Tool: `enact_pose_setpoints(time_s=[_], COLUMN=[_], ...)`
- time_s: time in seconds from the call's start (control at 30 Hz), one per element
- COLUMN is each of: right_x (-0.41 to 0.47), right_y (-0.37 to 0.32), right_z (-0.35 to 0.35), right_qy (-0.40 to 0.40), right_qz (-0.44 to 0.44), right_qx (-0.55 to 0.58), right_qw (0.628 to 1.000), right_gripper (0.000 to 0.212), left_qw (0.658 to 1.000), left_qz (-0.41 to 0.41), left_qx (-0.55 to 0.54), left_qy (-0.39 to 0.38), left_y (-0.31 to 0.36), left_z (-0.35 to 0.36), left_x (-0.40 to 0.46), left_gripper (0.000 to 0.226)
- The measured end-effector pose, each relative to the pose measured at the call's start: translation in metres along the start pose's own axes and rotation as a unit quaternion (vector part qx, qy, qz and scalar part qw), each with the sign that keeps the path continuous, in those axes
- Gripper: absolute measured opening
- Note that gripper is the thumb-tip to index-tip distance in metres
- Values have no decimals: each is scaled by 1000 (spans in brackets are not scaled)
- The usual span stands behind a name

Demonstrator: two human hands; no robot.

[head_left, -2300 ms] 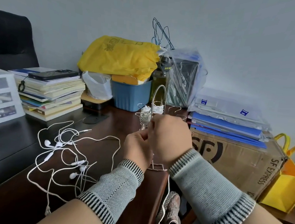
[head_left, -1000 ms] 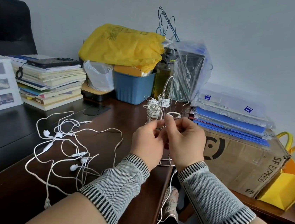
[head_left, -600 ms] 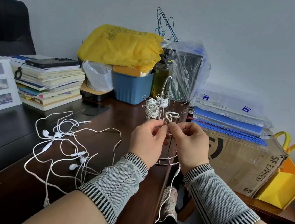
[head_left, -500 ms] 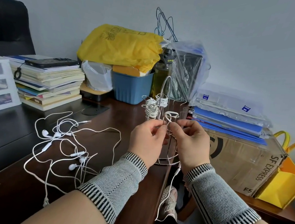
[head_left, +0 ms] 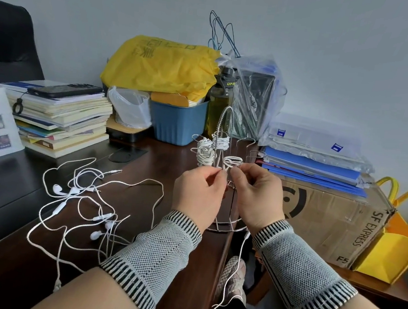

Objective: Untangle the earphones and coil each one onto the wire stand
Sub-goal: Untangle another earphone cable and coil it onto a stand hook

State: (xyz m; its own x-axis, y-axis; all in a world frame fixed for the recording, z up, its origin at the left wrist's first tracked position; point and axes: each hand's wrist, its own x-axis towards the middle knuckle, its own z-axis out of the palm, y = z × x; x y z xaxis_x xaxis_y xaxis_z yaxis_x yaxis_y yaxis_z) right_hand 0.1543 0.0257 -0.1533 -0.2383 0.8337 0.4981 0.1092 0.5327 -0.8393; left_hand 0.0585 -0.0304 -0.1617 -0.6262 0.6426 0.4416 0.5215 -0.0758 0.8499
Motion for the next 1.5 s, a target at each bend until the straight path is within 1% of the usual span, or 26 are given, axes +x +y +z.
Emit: enact_pose_setpoints(time_s=[0.1,0.17,0.33,0.4,0.53,0.7,0.8,0.9,1.0,1.1,1.17,1.27,1.4,1.5], right_x=[-1,-1,-7,-10,-11,-5,6,21,33,38,38,37,35,29], right_y=[0,0,-4,-2,2,-9,-24,-44,-63,-77,-81,-84,-92,-97], right_z=[-3,-5,-13,-20,-40,-46,-43,-39,-30,-16,-9,-6,-11,-11], right_qy=[-13,-22,-22,-20,8,64,76,36,-36,-101,-108,-116,-165,-175], right_qz=[-28,-28,3,4,34,14,-9,-20,-34,-64,-91,-89,-59,-66], right_qx=[-35,-34,20,17,18,-76,-155,-216,-265,-367,-411,-431,-420,-422], right_qw=[999,999,1000,1000,999,995,985,976,963,922,901,891,890,887], right_gripper=[8,9,10,15,12,26,28,30,28,24,20,16,18,17], left_qw=[1000,999,996,995,990,990,990,990,986,980,979,979,980,983], left_qz=[-11,-27,-52,-59,-76,-76,-73,-71,-86,-107,-108,-105,-100,-98], left_qx=[-18,-32,-69,-83,-115,-120,-117,-120,-140,-164,-167,-169,-169,-151], left_qy=[-3,-7,-17,-18,-23,-26,-22,-22,-30,-36,-39,-40,-42,-37], left_y=[7,10,14,14,15,16,17,16,16,17,16,14,12,11], left_z=[-3,-4,-3,-3,-4,-3,-4,-4,-2,-2,-3,-3,-2,-2], left_x=[0,0,-2,-3,-4,-7,-7,-6,-6,-6,-5,-3,-3,-2], left_gripper=[29,29,28,29,32,33,34,36,40,39,39,38,38,37])
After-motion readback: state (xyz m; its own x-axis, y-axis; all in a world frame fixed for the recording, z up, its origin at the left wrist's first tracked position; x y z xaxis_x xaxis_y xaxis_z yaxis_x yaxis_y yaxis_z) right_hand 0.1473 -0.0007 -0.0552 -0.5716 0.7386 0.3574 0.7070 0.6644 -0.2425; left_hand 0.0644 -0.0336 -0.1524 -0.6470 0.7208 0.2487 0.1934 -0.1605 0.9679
